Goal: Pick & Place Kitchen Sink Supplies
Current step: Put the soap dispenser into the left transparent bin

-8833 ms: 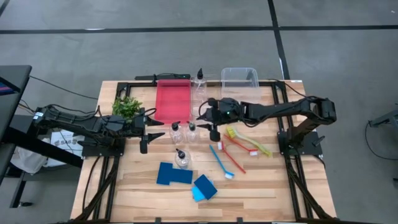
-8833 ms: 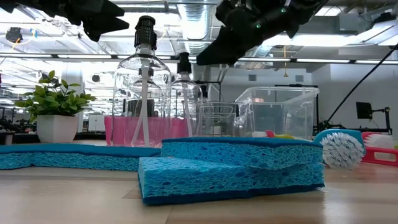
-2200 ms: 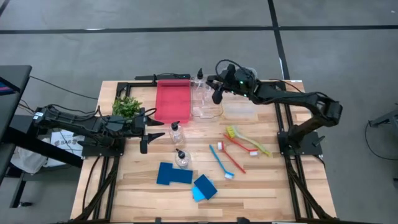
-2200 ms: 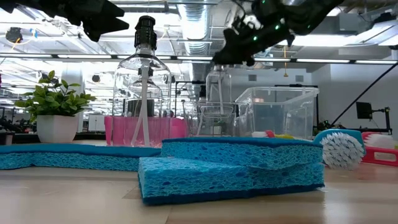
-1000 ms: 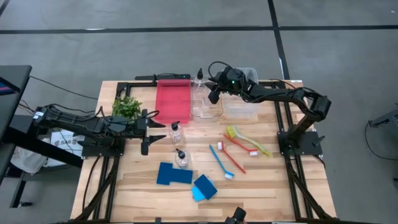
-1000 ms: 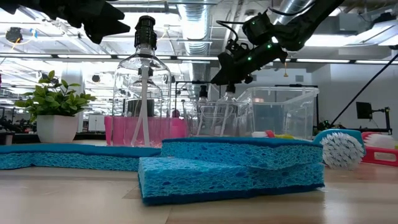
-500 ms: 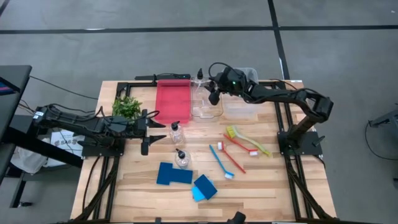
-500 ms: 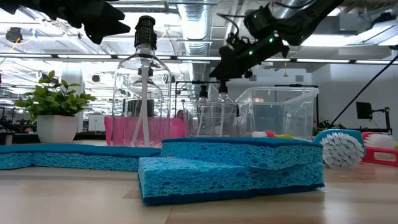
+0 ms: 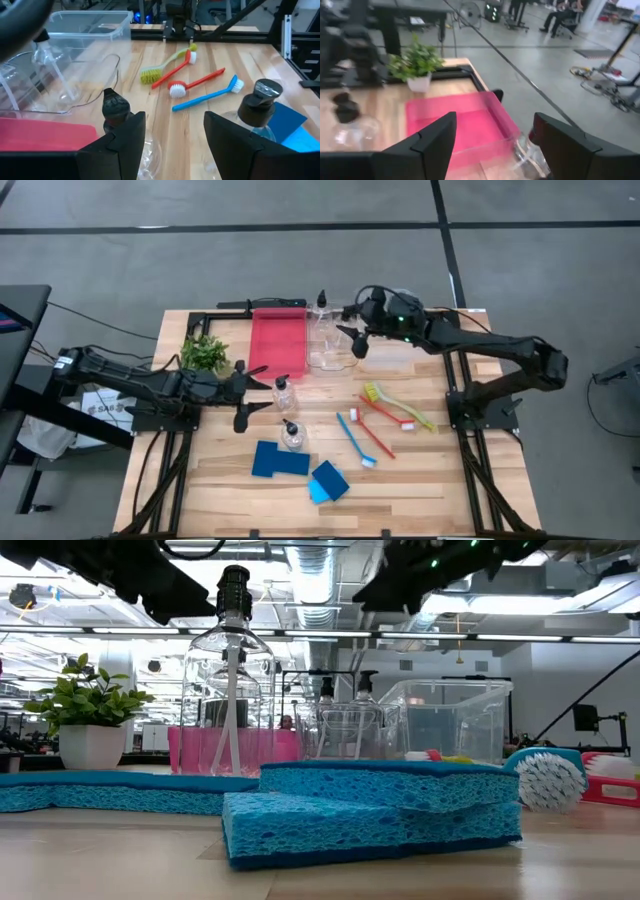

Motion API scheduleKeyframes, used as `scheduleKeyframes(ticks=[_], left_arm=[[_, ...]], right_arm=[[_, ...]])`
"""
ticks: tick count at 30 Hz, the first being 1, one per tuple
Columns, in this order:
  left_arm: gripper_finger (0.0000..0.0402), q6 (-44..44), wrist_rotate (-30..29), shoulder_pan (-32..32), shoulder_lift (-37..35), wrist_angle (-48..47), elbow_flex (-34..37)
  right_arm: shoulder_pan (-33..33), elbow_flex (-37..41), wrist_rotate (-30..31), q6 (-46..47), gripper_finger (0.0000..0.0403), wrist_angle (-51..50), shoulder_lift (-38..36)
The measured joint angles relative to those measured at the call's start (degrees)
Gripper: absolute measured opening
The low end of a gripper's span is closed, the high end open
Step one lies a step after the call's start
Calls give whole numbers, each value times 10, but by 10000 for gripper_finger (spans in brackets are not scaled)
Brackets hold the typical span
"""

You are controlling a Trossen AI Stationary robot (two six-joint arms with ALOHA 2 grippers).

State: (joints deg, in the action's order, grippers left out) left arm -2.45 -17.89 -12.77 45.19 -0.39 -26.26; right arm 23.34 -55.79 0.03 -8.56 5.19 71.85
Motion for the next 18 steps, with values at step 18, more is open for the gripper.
scheduleKeyframes(ticks=[18], left_arm=[[205,-43,-142,43,71,16,0]], right_arm=[[-117,0,0,-6,260,-58,-71]])
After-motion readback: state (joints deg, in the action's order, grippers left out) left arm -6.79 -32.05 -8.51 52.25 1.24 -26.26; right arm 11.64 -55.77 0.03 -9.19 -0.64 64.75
